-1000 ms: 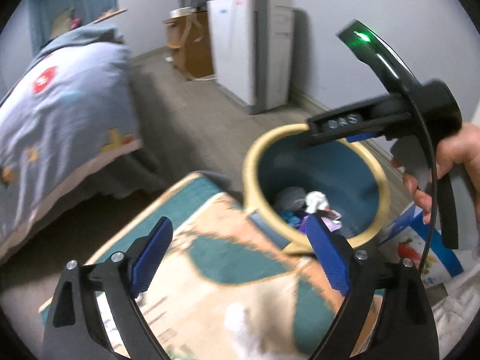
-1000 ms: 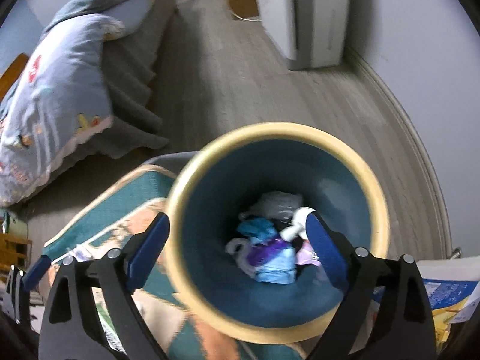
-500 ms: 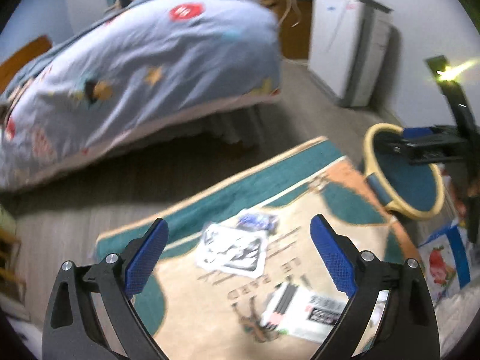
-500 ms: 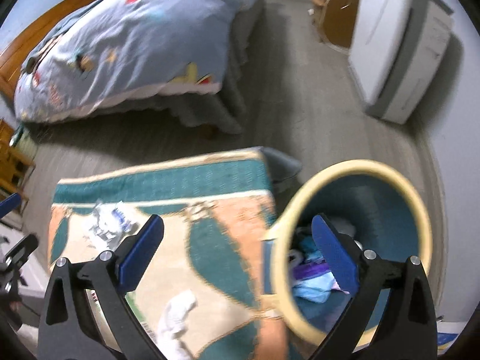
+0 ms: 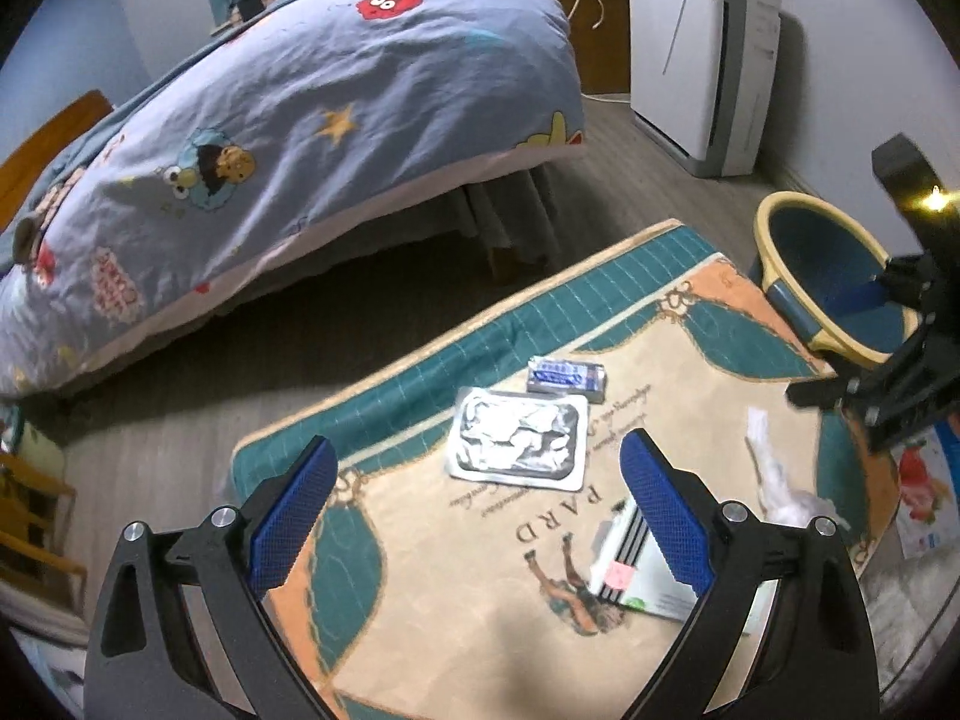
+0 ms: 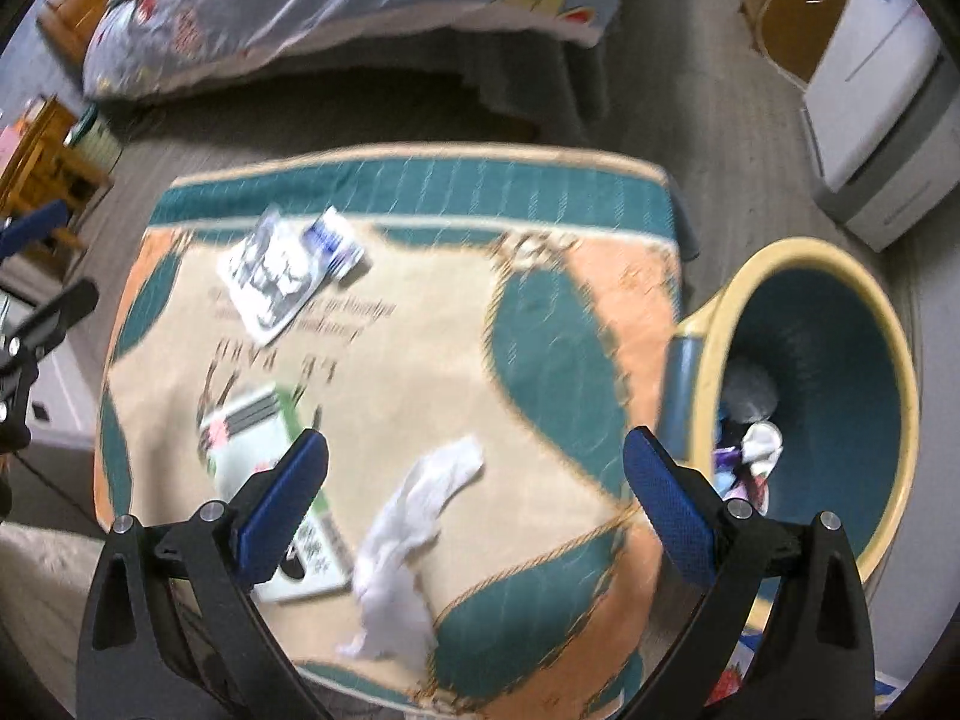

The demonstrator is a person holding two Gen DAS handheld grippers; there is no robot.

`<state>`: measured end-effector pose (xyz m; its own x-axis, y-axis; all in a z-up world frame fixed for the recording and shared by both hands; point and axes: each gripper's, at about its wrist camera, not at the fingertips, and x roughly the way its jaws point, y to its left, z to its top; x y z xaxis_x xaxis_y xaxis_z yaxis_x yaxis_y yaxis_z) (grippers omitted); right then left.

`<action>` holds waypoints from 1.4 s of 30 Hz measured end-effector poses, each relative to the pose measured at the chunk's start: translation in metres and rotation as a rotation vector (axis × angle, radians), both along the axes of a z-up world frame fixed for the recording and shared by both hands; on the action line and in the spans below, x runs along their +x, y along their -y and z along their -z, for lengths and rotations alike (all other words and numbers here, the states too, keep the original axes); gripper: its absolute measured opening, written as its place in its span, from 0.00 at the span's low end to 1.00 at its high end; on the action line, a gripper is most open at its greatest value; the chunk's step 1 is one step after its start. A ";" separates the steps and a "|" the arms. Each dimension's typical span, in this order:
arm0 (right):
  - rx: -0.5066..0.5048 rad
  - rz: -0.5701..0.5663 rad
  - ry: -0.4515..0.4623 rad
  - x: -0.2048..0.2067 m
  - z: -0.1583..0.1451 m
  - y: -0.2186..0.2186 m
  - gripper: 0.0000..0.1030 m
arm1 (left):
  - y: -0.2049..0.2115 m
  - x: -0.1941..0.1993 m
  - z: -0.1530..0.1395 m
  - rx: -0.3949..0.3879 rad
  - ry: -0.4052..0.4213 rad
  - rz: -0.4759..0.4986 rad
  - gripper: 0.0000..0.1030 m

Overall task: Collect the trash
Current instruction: 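Grasp the white COLTALIN box with the left gripper while the right grasps a white tissue, then drop the COLTALIN box into the wastebasket with the left gripper while the right drops the tissue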

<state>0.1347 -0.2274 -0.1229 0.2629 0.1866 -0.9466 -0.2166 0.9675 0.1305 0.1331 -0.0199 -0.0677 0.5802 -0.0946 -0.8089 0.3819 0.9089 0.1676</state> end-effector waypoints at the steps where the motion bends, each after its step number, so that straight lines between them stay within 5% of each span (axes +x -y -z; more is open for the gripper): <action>1: -0.004 -0.012 -0.006 -0.006 0.002 -0.003 0.93 | 0.002 -0.006 0.001 0.011 0.003 0.003 0.92; 7: -0.016 -0.046 -0.032 -0.028 0.010 -0.007 0.87 | 0.012 -0.037 0.011 0.112 0.036 0.032 0.92; 13: 0.002 -0.050 -0.110 -0.047 0.031 -0.012 0.70 | 0.004 -0.052 0.019 0.070 -0.002 -0.061 0.92; 22: 0.047 -0.168 -0.216 -0.066 0.058 -0.022 0.25 | 0.009 -0.056 0.035 0.002 -0.067 -0.191 0.92; 27: 0.038 -0.161 -0.168 -0.062 0.045 -0.012 0.22 | 0.037 -0.057 0.052 -0.024 -0.101 -0.213 0.92; 34: 0.074 -0.024 -0.089 -0.045 0.023 0.039 0.22 | 0.059 -0.054 0.088 -0.109 -0.198 -0.364 0.93; 42: 0.102 0.003 -0.069 -0.037 0.019 0.058 0.22 | 0.068 -0.046 0.117 -0.115 -0.292 -0.496 0.95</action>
<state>0.0975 -0.2857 -0.1418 0.1987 0.2825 -0.9385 -0.2007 0.9490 0.2432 0.0874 -0.0875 -0.1843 0.3325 0.0349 -0.9425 -0.0784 0.9969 0.0092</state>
